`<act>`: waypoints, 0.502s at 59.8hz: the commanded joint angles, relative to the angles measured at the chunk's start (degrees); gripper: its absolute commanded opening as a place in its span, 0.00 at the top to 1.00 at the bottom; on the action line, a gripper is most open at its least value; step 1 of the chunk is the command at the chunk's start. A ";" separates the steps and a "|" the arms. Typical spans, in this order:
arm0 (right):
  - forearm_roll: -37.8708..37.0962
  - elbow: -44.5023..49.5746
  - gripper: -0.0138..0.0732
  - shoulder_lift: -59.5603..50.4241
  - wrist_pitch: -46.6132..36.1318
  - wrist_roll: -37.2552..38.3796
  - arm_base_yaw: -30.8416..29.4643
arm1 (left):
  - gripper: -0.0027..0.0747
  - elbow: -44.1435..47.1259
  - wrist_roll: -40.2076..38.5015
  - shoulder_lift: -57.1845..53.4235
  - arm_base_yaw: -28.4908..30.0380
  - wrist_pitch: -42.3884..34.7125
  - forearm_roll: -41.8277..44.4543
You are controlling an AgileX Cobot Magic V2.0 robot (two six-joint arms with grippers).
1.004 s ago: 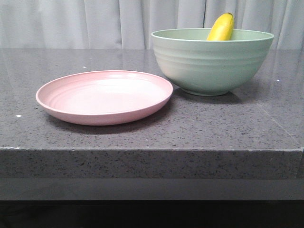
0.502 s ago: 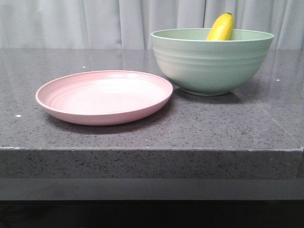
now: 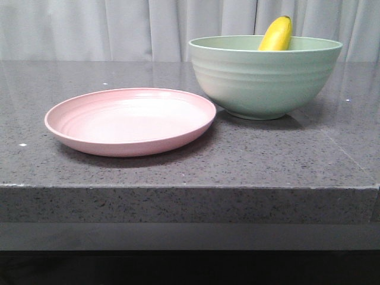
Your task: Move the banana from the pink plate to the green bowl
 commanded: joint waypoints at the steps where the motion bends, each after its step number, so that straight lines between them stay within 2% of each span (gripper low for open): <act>1: -0.79 -0.69 0.92 0.60 -4.34 -0.42 -0.23 | 0.99 0.25 -0.14 -1.10 0.15 -4.94 -0.54; 7: -6.42 2.43 0.92 0.18 -6.90 2.30 -1.60 | 0.99 0.25 -0.14 -1.10 0.15 -4.94 -0.54; 14: -13.01 8.82 0.92 -2.48 -10.33 11.86 -6.45 | 0.99 0.25 -0.14 -1.10 0.15 -4.94 -0.54; 19: -13.45 13.21 0.92 -5.32 -10.16 16.12 -11.25 | 0.99 0.25 -0.14 -1.10 0.15 -4.94 -0.54; 25: -13.20 18.40 0.92 -8.73 -8.13 16.98 -15.74 | 0.99 0.25 -0.14 -1.10 0.15 -4.94 -0.54; 30: -13.20 21.60 0.92 -9.65 -7.04 16.98 -17.16 | 0.99 0.25 -0.14 -1.10 0.15 -4.94 -0.54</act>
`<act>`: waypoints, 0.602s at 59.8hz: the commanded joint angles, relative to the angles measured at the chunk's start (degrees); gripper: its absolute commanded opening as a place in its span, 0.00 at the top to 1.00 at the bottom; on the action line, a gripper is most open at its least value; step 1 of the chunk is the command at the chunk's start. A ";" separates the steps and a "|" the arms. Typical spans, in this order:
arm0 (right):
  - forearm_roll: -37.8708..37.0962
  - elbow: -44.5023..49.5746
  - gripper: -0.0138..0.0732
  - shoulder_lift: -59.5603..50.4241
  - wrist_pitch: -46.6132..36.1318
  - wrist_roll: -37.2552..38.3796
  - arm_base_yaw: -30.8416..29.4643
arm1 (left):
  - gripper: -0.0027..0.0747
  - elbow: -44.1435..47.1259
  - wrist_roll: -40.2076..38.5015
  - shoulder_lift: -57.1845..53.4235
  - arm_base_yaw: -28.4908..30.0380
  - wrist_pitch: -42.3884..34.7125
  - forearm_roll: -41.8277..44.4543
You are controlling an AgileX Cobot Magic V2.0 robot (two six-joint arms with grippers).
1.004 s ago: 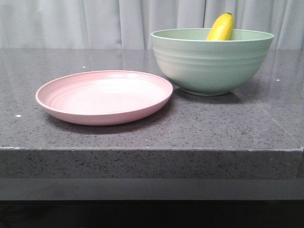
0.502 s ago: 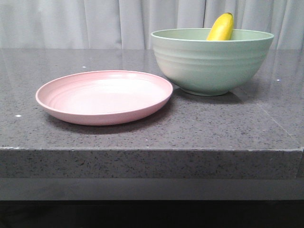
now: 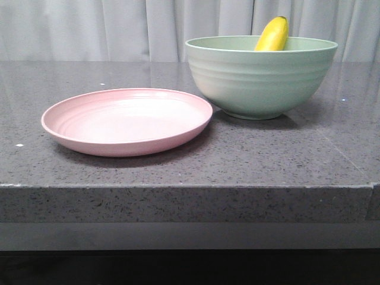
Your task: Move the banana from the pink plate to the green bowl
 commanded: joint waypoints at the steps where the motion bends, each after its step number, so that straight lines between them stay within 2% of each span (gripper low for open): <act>1: -0.72 1.73 0.92 -1.52 -3.03 0.63 -1.74 | 0.99 0.25 -0.14 -1.10 0.15 -4.81 -0.54; 13: -0.58 2.81 0.92 -1.52 0.24 0.63 -1.74 | 0.99 0.25 -0.14 -1.10 0.15 -4.81 -0.54; 36: -0.47 2.81 0.92 -1.52 0.23 0.63 -1.74 | 0.99 0.25 -0.14 -1.10 0.15 -4.81 -0.54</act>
